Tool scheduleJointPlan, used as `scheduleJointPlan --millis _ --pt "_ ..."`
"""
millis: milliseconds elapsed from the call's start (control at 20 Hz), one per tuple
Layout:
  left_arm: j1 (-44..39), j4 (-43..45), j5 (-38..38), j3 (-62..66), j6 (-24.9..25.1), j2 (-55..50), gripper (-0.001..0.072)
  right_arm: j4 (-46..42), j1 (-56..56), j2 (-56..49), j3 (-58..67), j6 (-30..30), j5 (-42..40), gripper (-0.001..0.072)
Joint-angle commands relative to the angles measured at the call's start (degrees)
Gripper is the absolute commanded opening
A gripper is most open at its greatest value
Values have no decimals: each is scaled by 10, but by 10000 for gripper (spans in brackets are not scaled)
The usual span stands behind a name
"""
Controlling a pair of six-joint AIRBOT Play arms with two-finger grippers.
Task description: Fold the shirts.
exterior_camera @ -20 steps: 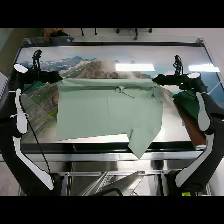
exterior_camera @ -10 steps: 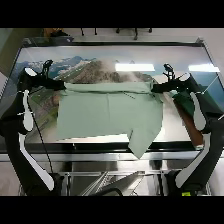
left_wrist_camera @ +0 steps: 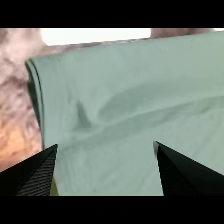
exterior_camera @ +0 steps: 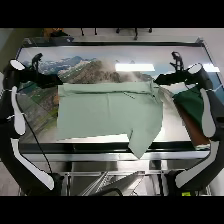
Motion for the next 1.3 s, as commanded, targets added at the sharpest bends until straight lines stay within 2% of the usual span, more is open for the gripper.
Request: scheduleJointPlan --millis 0,100,150,200,400,650,900,950,1000,1050,1250 --pt "44 2 -106 -30 -69 64 670 -37 -35 81 -10 62 79 355" --pt "69 2 -127 -140 -78 115 667 -37 -70 135 -54 85 124 355" --pt "77 2 -119 -219 -72 145 568 -37 -91 166 -87 94 145 355" --pt "82 2 -103 -295 -54 173 520 -37 -112 200 -127 100 158 355" --pt "108 1 6 -538 -15 244 521 -37 -197 323 -301 156 183 355" --pt "111 -4 40 -643 16 249 521 -26 -299 411 -493 163 190 355" --pt "90 -9 56 -655 21 249 519 -5 -303 429 -622 153 166 357" --pt "87 -16 58 -652 22 249 490 6 -300 429 -643 142 163 357" --pt "85 -19 56 -646 25 249 206 24 -294 429 -664 127 159 357" --pt "82 -19 53 -640 27 249 13 40 -283 429 -683 116 152 357" --pt "79 -19 45 -612 24 249 14 56 -202 423 -721 115 85 359"
